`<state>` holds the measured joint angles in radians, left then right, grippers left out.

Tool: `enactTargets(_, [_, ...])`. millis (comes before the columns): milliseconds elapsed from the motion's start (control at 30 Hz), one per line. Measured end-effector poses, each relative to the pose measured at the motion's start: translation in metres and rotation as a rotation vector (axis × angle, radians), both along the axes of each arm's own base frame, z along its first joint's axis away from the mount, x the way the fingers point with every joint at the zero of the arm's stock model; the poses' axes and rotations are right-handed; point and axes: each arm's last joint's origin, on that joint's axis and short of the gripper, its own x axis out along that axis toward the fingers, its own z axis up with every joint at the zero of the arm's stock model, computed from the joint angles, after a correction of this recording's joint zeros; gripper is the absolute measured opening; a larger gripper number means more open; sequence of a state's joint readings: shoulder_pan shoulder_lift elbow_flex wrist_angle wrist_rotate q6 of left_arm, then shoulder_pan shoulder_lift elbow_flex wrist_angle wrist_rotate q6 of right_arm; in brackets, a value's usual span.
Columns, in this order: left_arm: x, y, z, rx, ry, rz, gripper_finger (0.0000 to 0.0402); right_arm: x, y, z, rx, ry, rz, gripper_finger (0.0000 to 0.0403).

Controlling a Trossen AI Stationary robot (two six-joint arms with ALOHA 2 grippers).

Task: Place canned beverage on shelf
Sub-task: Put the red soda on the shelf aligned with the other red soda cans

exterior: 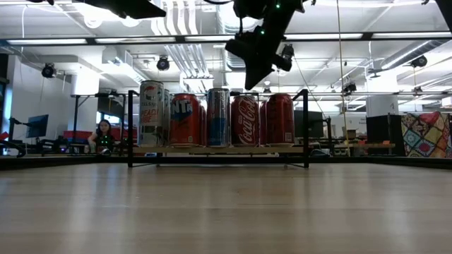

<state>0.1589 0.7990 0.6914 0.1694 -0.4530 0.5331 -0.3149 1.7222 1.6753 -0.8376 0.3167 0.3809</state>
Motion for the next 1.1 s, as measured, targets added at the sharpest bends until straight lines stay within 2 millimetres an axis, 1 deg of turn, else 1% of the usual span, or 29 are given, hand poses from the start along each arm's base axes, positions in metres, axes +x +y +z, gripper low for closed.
enactTargets(333, [0.000,0.000,0.000,0.000,0.000,0.000,0.0000,0.007,-0.003,-0.016,-0.006,0.049,-0.005,0.0009])
enactTargets(700, [0.000,0.000,0.000,0.000,-0.001,0.000,0.0000,0.003,0.000,-0.018,0.035,0.069,-0.062,0.0009])
enactTargets(1100, [0.000,0.000,0.000,0.000,-0.003,0.000,0.0000,0.004,0.007,-0.018,0.048,0.069,-0.056,0.0009])
